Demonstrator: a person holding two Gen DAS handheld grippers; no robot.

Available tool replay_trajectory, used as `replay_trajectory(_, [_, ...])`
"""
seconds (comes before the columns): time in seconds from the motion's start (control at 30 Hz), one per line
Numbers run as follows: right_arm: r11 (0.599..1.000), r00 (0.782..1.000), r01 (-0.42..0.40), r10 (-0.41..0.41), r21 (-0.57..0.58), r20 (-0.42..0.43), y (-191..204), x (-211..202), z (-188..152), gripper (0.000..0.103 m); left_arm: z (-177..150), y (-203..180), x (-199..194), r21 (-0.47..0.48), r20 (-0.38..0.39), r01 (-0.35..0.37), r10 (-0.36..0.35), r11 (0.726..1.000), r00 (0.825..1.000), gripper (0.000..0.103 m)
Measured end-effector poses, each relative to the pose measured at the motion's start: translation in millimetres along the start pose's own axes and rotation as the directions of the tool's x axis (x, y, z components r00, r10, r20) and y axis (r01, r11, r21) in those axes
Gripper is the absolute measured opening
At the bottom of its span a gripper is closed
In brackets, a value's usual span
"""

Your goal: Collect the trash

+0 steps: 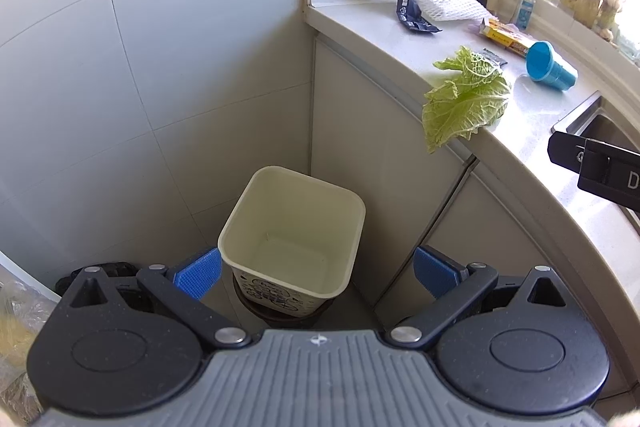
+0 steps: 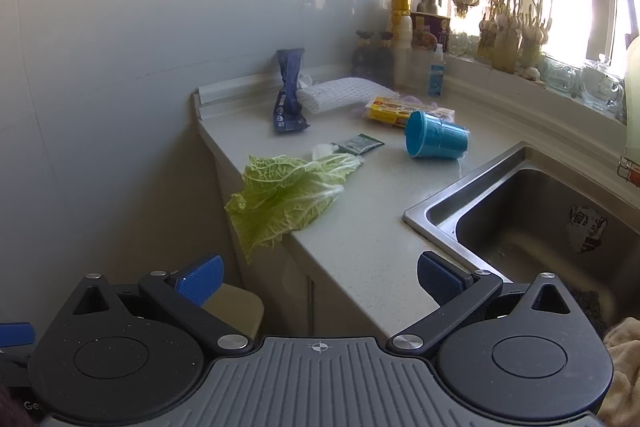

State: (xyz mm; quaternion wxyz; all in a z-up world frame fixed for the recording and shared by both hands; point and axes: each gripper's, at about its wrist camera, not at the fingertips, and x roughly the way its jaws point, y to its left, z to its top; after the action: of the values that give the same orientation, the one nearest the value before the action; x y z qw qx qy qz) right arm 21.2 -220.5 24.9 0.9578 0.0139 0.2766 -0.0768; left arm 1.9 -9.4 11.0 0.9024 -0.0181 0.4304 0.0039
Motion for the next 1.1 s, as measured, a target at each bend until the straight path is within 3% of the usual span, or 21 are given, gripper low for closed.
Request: replay_trajectory(1.1, [1.0,1.0,-0.015,0.014,-0.01,-0.023,-4,14,13,0.103,13,-5,7,0.003,0.001,0.006,-0.006,1.0,1.0,0.102])
